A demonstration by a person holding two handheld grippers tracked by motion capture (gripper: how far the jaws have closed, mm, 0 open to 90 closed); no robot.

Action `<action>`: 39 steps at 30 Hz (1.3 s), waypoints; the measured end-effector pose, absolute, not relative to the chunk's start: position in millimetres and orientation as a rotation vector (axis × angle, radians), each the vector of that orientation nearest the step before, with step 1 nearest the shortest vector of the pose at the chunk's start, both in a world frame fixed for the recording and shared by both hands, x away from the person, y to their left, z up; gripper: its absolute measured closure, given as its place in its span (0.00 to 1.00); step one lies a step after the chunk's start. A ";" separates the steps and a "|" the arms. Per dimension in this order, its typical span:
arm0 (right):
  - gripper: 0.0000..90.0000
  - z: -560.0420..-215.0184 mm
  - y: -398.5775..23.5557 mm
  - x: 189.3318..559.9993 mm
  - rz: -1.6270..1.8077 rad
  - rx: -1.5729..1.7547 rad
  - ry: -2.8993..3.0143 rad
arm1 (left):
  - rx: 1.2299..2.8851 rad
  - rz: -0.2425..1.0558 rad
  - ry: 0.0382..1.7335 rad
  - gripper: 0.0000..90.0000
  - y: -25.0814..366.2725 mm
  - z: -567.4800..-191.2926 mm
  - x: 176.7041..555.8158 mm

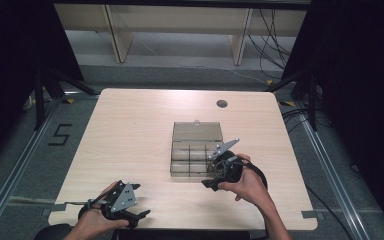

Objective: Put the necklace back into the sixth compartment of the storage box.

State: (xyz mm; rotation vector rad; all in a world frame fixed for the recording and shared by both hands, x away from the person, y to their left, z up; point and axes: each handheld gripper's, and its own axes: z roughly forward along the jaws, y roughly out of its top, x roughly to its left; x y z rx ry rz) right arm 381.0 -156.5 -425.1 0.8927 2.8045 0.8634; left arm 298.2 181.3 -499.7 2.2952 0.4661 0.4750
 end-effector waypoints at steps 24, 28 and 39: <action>0.27 -439.2 -167.5 370.9 0.912 0.916 2.778 | 2.298 0.458 0.452 0.17 178.5 -500.4 298.8; 0.27 -443.5 -170.0 367.3 0.919 0.954 2.783 | 2.301 0.470 0.458 0.17 178.7 -500.2 298.4; 0.26 -451.5 -178.6 361.4 0.903 0.996 2.754 | 2.315 0.472 0.436 0.17 176.9 -499.8 298.5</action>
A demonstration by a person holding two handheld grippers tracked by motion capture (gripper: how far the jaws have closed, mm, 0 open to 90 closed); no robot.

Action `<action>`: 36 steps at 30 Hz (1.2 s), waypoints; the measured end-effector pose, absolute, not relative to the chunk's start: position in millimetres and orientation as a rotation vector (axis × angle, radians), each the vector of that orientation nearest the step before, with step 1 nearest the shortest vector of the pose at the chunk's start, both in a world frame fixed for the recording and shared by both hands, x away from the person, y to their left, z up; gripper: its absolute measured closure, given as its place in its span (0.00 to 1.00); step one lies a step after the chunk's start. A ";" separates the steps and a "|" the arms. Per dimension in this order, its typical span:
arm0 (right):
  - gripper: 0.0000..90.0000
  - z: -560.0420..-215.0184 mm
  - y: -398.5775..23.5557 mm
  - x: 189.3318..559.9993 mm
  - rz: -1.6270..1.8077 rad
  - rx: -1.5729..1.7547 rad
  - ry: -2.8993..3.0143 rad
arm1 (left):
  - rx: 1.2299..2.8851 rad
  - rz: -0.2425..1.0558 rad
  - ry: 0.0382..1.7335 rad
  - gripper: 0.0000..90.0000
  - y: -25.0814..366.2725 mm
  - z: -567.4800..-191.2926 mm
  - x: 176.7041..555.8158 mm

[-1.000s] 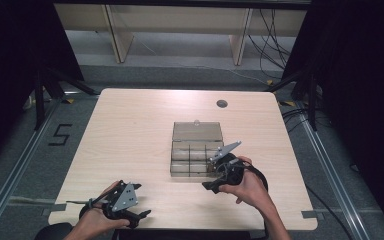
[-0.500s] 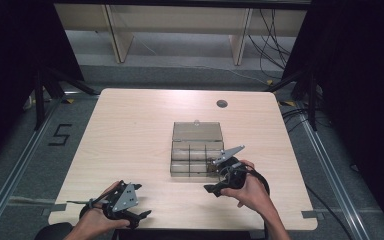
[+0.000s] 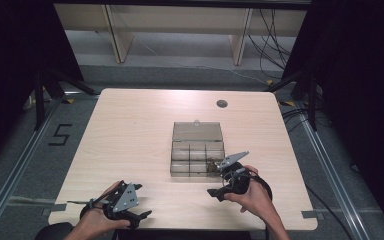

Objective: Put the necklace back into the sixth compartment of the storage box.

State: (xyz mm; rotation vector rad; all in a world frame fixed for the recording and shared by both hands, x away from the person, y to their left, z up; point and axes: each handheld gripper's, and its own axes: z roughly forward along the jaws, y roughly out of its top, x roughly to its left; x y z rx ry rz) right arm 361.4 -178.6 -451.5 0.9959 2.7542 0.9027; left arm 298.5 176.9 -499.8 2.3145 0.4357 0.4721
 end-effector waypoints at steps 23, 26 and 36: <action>0.23 -463.3 -192.6 340.4 0.926 1.031 2.722 | 2.313 0.494 0.432 0.17 174.9 -497.0 296.2; 0.23 -464.2 -193.8 339.3 0.923 1.018 2.725 | 2.296 0.487 0.435 0.17 174.0 -497.8 295.5; 0.23 -468.3 -194.3 334.9 0.928 1.027 2.735 | 2.307 0.496 0.439 0.17 175.0 -495.5 294.8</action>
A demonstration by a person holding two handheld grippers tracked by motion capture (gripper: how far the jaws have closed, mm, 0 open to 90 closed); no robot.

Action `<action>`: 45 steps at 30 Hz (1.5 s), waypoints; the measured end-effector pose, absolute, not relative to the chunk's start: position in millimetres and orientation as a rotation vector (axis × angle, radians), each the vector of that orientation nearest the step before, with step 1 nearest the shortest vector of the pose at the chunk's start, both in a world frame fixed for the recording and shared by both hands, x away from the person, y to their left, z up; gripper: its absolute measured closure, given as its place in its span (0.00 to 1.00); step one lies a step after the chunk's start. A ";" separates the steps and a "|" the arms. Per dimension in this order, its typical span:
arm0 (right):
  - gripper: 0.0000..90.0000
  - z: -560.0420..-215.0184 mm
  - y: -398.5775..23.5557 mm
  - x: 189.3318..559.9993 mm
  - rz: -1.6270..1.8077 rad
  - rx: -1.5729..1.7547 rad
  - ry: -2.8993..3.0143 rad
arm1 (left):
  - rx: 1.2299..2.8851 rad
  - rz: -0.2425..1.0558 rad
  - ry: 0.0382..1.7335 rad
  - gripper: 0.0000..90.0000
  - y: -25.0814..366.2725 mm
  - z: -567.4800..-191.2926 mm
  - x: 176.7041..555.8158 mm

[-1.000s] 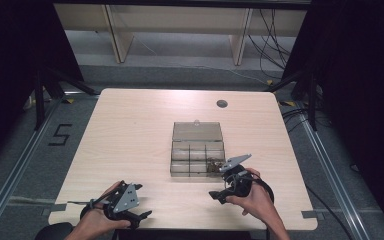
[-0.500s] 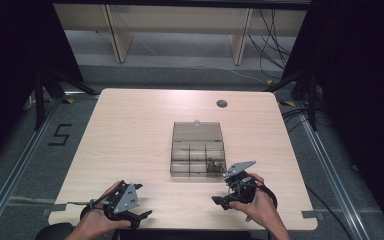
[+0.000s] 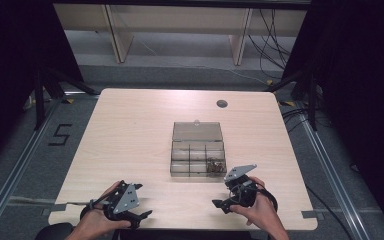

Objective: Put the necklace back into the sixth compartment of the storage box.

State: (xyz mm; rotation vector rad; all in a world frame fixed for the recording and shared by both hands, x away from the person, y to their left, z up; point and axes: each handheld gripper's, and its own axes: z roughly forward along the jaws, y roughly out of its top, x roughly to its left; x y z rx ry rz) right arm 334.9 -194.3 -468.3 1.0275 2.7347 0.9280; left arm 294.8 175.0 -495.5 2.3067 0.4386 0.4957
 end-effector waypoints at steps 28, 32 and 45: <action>0.19 -489.5 -211.6 316.7 0.972 1.040 2.651 | 2.328 0.500 0.429 0.17 174.2 -496.4 294.7; 0.19 -491.6 -214.2 312.9 0.948 1.084 2.669 | 2.323 0.500 0.428 0.17 174.1 -496.7 294.8; 0.19 -496.2 -219.0 305.7 0.940 1.104 2.675 | 2.331 0.493 0.424 0.17 174.2 -496.5 295.0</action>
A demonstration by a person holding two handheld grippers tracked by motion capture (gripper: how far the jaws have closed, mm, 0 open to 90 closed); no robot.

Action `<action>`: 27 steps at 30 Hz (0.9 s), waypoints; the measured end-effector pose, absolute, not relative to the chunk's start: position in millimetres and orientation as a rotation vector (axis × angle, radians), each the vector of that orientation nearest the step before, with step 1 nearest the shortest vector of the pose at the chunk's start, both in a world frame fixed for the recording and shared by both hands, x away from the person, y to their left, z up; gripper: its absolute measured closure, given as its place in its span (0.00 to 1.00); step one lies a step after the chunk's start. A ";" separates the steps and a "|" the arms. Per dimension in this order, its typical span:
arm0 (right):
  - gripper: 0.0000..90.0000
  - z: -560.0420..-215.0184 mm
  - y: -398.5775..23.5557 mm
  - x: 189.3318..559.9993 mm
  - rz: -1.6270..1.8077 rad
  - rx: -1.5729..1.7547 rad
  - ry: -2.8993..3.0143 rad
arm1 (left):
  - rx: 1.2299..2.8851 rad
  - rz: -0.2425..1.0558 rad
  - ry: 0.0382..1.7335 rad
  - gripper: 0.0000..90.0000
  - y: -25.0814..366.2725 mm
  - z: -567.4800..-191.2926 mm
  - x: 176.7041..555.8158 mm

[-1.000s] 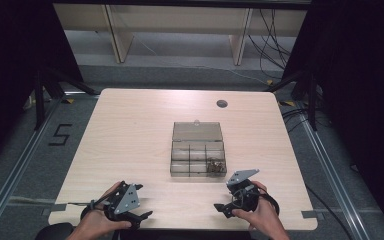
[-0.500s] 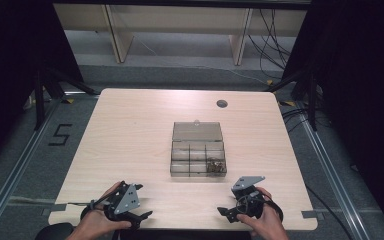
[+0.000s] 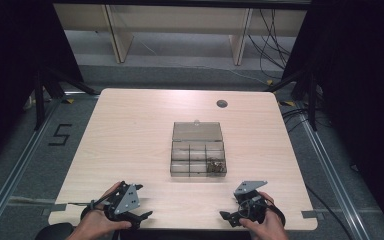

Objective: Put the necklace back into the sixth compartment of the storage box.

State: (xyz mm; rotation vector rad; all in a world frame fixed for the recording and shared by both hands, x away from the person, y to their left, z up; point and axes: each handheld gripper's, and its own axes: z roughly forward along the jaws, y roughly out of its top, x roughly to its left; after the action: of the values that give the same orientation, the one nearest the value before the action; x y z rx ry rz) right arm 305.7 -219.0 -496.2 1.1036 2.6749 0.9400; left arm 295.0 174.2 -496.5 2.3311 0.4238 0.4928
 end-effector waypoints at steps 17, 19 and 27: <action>0.19 -499.9 -219.2 299.5 0.957 1.089 2.661 | 2.321 0.503 0.424 0.17 173.7 -497.5 294.9; 0.19 -500.2 -218.9 298.9 0.952 1.103 2.657 | 2.312 0.495 0.428 0.17 173.3 -497.8 294.5; 0.19 -499.9 -220.6 299.6 0.941 1.075 2.668 | 2.312 0.495 0.428 0.17 173.3 -497.9 294.5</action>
State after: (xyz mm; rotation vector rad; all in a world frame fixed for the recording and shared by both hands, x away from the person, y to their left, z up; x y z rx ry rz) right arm 299.6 -220.6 -499.9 1.0746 2.6678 0.9414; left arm 294.5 173.3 -497.9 2.3117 0.4282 0.4954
